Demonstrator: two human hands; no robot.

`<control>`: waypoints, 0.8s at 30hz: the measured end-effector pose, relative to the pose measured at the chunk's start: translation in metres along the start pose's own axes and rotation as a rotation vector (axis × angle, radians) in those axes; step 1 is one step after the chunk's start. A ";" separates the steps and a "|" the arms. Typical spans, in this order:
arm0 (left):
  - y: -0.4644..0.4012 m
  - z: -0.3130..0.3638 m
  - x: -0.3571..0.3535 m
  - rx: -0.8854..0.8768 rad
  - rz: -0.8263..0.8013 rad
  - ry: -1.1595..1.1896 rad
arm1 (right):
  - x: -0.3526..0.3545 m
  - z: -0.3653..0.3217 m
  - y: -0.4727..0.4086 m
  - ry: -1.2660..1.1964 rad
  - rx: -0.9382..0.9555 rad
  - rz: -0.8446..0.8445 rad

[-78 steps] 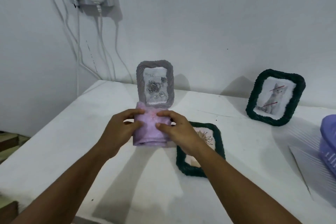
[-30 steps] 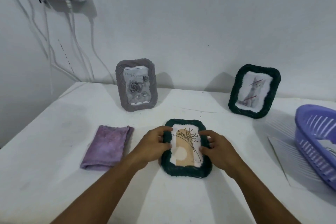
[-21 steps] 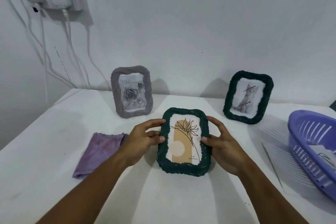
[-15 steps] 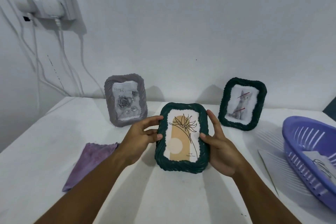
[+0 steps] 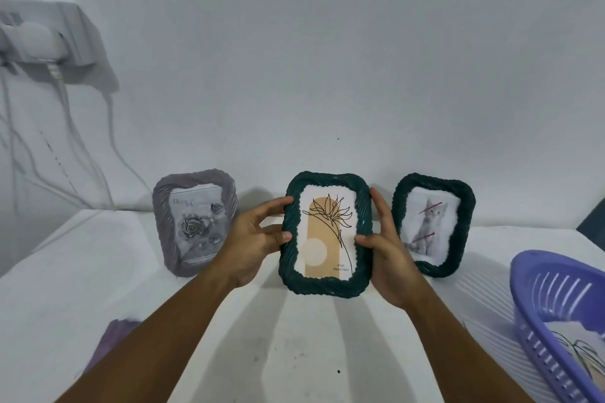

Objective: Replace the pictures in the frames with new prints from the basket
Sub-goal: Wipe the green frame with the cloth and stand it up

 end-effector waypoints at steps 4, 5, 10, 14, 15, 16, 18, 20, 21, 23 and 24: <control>-0.024 -0.011 0.004 -0.009 0.040 -0.043 | 0.026 -0.012 -0.024 0.584 0.012 -0.029; -0.029 -0.014 0.004 -0.017 0.041 -0.055 | 0.029 -0.015 -0.029 0.726 0.012 -0.024; -0.054 -0.025 0.005 -0.058 0.003 -0.258 | 0.034 -0.020 -0.052 1.040 0.046 0.044; -0.072 -0.028 0.006 -0.107 -0.026 -0.403 | 0.036 -0.018 -0.068 1.126 0.054 0.115; -0.076 -0.029 0.005 -0.120 -0.029 -0.415 | 0.036 -0.017 -0.072 1.150 0.052 0.130; -0.078 -0.031 0.006 -0.129 -0.029 -0.427 | 0.036 -0.015 -0.074 1.167 0.049 0.140; -0.081 -0.036 0.007 -0.132 -0.036 -0.471 | 0.037 -0.010 -0.076 1.180 0.040 0.144; -0.080 -0.043 0.009 -0.130 -0.052 -0.505 | 0.038 -0.004 -0.076 1.191 0.037 0.143; -0.079 -0.045 0.009 -0.133 -0.054 -0.505 | 0.039 -0.002 -0.076 1.193 0.040 0.148; -0.077 -0.047 0.009 -0.144 -0.048 -0.506 | 0.040 -0.001 -0.076 1.186 0.039 0.159; -0.075 -0.048 0.009 -0.151 -0.048 -0.509 | 0.041 0.000 -0.075 1.184 0.036 0.165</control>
Point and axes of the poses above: each hand's wrist, its own y-axis away from the middle knuckle, its own x-axis out of the back of the hand, z = x × y, the point moved 1 cm from there along -y, towards the middle knuckle, and after that the axes turned 7 degrees about -x, right-handed, at the moved point
